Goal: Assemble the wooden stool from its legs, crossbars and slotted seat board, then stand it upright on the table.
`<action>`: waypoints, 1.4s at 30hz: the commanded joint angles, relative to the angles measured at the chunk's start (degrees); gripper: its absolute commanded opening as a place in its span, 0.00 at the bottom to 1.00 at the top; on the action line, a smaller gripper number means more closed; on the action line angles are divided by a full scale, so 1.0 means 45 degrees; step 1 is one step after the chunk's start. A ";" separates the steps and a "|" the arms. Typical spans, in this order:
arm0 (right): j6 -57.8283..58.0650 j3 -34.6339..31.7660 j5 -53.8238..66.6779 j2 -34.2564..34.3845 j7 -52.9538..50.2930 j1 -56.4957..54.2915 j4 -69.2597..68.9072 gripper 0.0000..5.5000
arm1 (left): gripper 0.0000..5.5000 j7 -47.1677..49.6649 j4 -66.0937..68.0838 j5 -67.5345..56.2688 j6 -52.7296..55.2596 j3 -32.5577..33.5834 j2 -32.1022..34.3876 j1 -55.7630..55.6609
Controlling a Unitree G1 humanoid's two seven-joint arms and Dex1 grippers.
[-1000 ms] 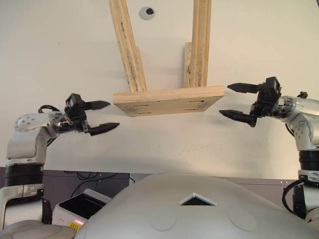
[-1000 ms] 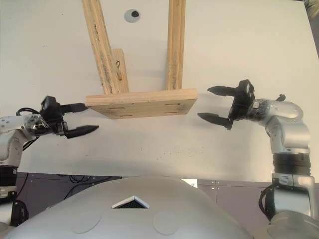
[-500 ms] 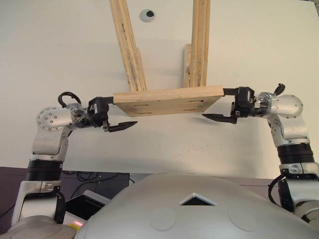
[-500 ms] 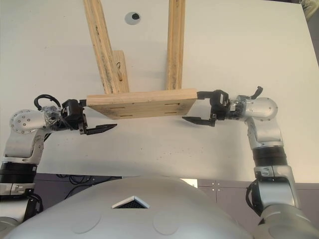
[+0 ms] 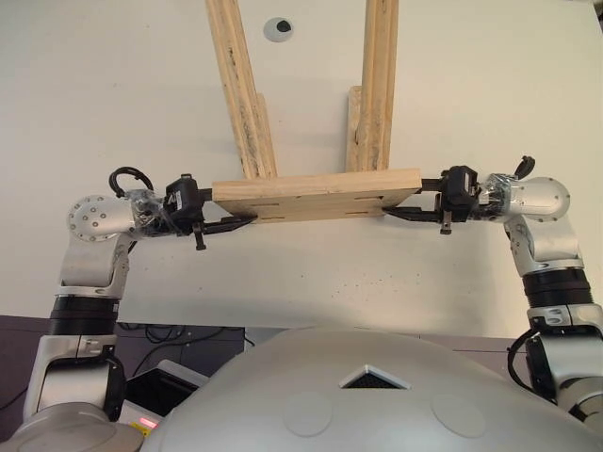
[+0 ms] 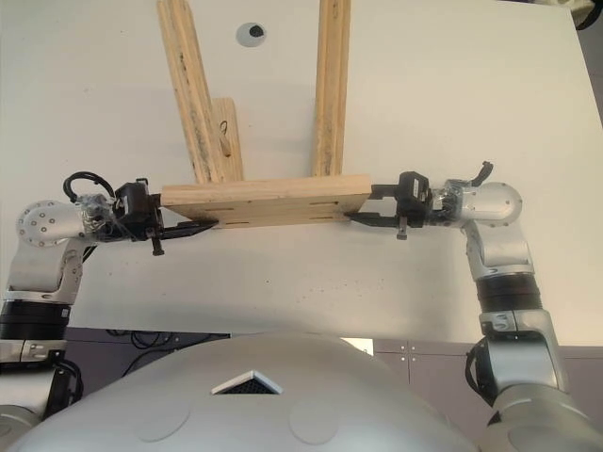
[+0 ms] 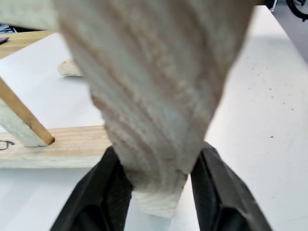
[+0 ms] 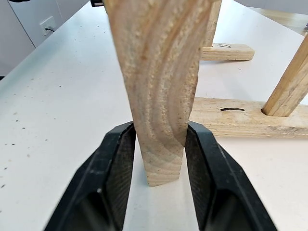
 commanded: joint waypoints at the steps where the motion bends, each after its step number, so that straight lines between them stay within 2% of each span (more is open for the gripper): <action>1: 0.4075 -0.0969 0.2571 -0.1258 -0.0098 0.1378 -0.2712 0.27 | 0.28 0.1451 -0.2958 -0.3059 0.4603 0.1155 0.0809 0.0682; 4: 0.8603 -0.2452 0.6091 -0.2993 -0.0392 0.2997 -0.5793 0.27 | 0.28 0.2946 -0.6068 -0.8042 0.9595 0.2625 0.2136 0.1549; 7: 1.1873 -0.3565 0.9146 -0.4225 -0.1202 0.3179 -0.7223 0.27 | 0.28 0.5435 -0.6378 -1.3245 1.2394 0.3431 0.3451 0.1887; 11: 1.5563 -0.4390 1.3216 -0.5881 -0.2899 0.1841 -0.6844 0.27 | 0.28 0.9137 -0.5786 -1.9400 1.2852 0.2871 0.5969 0.1866; 13: 1.7188 -0.4108 1.4442 -0.6782 -0.4006 0.0985 -0.6154 0.27 | 0.28 1.0845 -0.5423 -2.0477 1.3100 0.2156 0.6777 0.1758; 17: 1.9662 -0.2811 1.5414 -0.6860 -0.6600 -0.1972 -0.3661 0.27 | 0.28 1.1748 -0.4246 -2.0592 1.4323 0.1687 0.7650 0.0650; 21: 2.1967 -0.1361 1.4738 -0.5785 -0.8041 -0.5936 -0.0731 0.27 | 0.28 1.2056 -0.1592 -2.0592 1.6523 0.0005 0.7884 -0.3240; 24: 2.2306 0.0689 1.3961 -0.4741 -0.8482 -0.8986 0.1785 0.27 | 0.28 1.3141 0.1381 -2.0556 1.7940 -0.1952 0.6740 -0.6845; 27: 2.2298 0.1596 1.2203 -0.2850 -0.8780 -1.1684 0.4606 0.27 | 0.28 1.3383 0.4209 -1.8903 1.8862 -0.2695 0.5115 -0.9203; 30: 2.1436 0.1769 1.0128 -0.0920 -0.8781 -1.3283 0.7263 0.27 | 0.28 1.3467 0.7166 -1.6827 1.8956 -0.2792 0.3456 -1.0915; 34: 1.9143 0.2128 0.7715 0.0385 -0.7889 -1.4240 0.9667 0.27 | 0.28 1.2501 0.9698 -1.4511 1.8321 -0.2721 0.1784 -1.2611; 35: 1.8795 0.2113 0.7352 0.0566 -0.7673 -1.4417 1.0055 0.33 | 0.28 1.2347 1.0169 -1.4059 1.8069 -0.2621 0.1530 -1.2918; 36: 1.8569 0.2044 0.7109 0.0701 -0.7477 -1.4582 1.0372 0.37 | 0.35 1.2262 1.0604 -1.3654 1.7731 -0.2523 0.1312 -1.3216; 38: 1.8021 0.1715 0.6527 0.0899 -0.7127 -1.4964 1.1057 0.44 | 0.42 1.1653 1.1413 -1.2933 1.7263 -0.2197 0.1051 -1.3876; 42: 1.6765 0.0515 0.5398 0.0645 -0.6268 -1.5637 1.2368 0.59 | 0.54 1.0568 1.3373 -1.1816 1.5900 0.0129 0.1222 -1.5064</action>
